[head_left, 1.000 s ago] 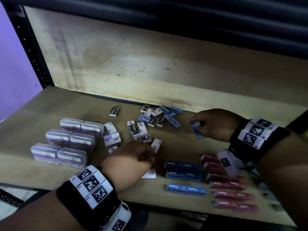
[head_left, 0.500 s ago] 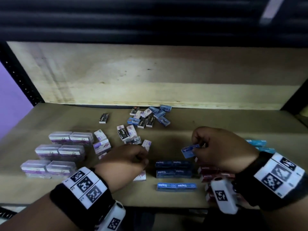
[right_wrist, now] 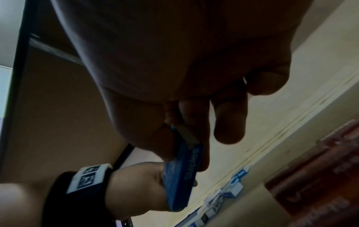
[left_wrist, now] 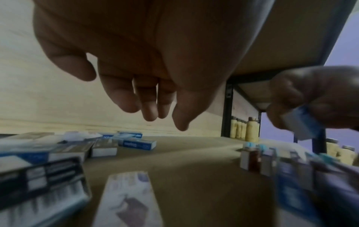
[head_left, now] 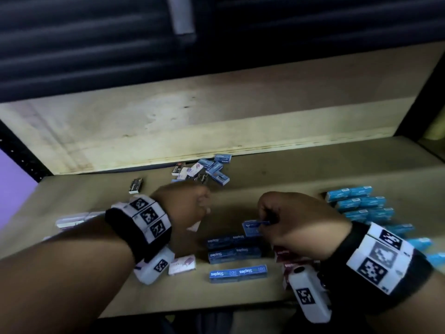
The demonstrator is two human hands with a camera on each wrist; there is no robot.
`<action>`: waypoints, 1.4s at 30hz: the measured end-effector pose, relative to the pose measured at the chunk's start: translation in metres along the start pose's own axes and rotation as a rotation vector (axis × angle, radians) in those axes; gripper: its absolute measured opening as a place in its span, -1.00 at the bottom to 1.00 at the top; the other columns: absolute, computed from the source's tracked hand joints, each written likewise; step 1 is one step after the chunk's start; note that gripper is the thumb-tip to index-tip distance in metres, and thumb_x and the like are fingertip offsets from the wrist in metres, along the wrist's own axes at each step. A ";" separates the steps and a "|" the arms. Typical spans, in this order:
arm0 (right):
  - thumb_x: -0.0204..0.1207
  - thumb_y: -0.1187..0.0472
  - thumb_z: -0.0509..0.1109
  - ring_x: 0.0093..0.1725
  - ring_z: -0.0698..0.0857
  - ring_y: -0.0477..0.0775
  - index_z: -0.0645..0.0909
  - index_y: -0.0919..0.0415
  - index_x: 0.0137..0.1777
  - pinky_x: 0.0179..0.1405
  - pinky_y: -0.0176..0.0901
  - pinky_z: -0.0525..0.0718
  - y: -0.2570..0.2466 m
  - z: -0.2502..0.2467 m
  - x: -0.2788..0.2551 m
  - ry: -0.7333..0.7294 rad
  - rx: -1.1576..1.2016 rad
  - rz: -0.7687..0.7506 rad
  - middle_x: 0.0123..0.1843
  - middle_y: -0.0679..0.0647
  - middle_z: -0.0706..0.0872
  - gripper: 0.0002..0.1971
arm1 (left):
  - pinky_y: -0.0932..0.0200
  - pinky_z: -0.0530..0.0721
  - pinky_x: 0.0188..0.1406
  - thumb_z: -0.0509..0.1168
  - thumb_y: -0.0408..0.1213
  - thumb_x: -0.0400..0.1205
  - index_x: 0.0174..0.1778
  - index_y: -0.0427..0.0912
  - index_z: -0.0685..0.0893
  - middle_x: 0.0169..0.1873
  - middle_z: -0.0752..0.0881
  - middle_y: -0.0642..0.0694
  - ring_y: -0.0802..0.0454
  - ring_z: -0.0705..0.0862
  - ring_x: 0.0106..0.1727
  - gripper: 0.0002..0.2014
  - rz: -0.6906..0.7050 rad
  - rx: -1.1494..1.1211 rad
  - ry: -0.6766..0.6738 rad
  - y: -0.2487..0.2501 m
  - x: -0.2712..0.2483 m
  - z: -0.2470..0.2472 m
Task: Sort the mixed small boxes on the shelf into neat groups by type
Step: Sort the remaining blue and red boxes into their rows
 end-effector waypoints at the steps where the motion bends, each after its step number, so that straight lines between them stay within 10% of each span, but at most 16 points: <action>1: 0.27 -0.09 0.44 -0.25 0.62 -0.27 0.53 -0.18 -0.09 -0.43 -0.33 0.49 0.002 0.000 -0.001 -0.001 0.002 0.004 -0.17 -0.32 0.67 -0.77 | 0.18 0.57 -0.10 0.34 0.01 0.60 0.16 0.11 0.65 -0.12 0.62 0.17 0.12 0.62 -0.09 -0.76 0.019 0.039 -0.029 0.002 0.011 -0.002; 4: 0.31 -0.08 0.44 -0.23 0.61 -0.31 0.53 -0.18 -0.12 -0.44 -0.36 0.47 0.005 0.000 -0.004 -0.016 0.037 -0.002 -0.17 -0.33 0.67 -0.81 | 0.17 0.58 -0.25 0.37 -0.04 0.56 0.27 0.07 0.62 -0.13 0.61 0.10 0.10 0.59 -0.19 -0.65 0.008 0.090 -0.033 0.000 0.040 -0.009; 11: 0.30 -0.06 0.45 -0.27 0.61 -0.24 0.54 -0.15 -0.14 -0.40 -0.36 0.46 0.013 -0.010 -0.008 0.038 0.071 -0.009 -0.27 -0.21 0.66 -0.81 | 0.06 0.68 0.14 0.39 -0.12 0.50 0.46 -0.02 0.56 0.23 0.67 -0.16 -0.16 0.71 0.16 -0.45 -0.033 0.157 -0.082 -0.006 0.093 0.003; 19: 0.29 -0.05 0.46 -0.20 0.61 -0.24 0.54 -0.13 -0.11 -0.42 -0.43 0.45 0.022 -0.013 -0.013 0.049 0.107 -0.017 -0.24 -0.18 0.66 -0.79 | 0.34 0.40 -0.13 0.40 -0.23 0.63 0.51 -0.14 0.56 0.40 0.62 -0.22 -0.18 0.65 0.32 -0.50 -0.098 0.222 -0.164 -0.016 0.131 0.012; 23: 0.27 -0.07 0.45 -0.25 0.60 -0.23 0.53 -0.14 -0.12 -0.38 -0.37 0.47 0.023 -0.011 -0.013 0.060 0.101 -0.016 -0.26 -0.20 0.65 -0.78 | 0.20 0.46 0.22 0.31 -0.26 0.70 0.53 -0.16 0.55 0.46 0.58 -0.24 -0.19 0.60 0.41 -0.56 -0.085 0.239 -0.146 -0.014 0.135 0.013; 27: 0.26 -0.06 0.44 -0.25 0.61 -0.21 0.53 -0.12 -0.11 -0.31 -0.23 0.57 0.025 -0.010 -0.012 0.062 0.118 -0.020 -0.26 -0.19 0.66 -0.77 | 0.24 0.49 0.01 0.39 -0.26 0.62 0.43 -0.09 0.65 0.34 0.66 -0.20 -0.19 0.69 0.27 -0.58 -0.121 0.284 -0.166 -0.014 0.131 0.008; 38: 0.27 -0.09 0.43 -0.24 0.61 -0.21 0.53 -0.14 -0.05 -0.38 -0.32 0.50 0.028 -0.010 -0.011 0.064 0.095 -0.005 -0.23 -0.19 0.68 -0.74 | 0.06 0.57 0.34 0.22 -0.11 0.73 0.38 -0.20 0.66 0.35 0.66 -0.16 -0.10 0.65 0.31 -0.64 -0.085 0.335 -0.215 0.020 0.099 -0.005; 42: 0.27 -0.10 0.43 -0.25 0.61 -0.22 0.53 -0.15 -0.07 -0.32 -0.22 0.59 0.027 -0.011 -0.011 0.057 0.097 0.023 -0.23 -0.20 0.67 -0.75 | 0.11 0.59 -0.13 0.15 0.02 0.67 -0.04 -0.15 0.75 -0.10 0.72 -0.12 -0.06 0.68 -0.07 -0.64 -0.062 0.306 -0.135 0.033 0.066 -0.015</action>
Point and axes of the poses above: each hand's wrist, its own x-axis towards the middle knuckle, its own z-axis out of the palm, y = z × x, the point moved 6 cm from there along x, towards the middle knuckle
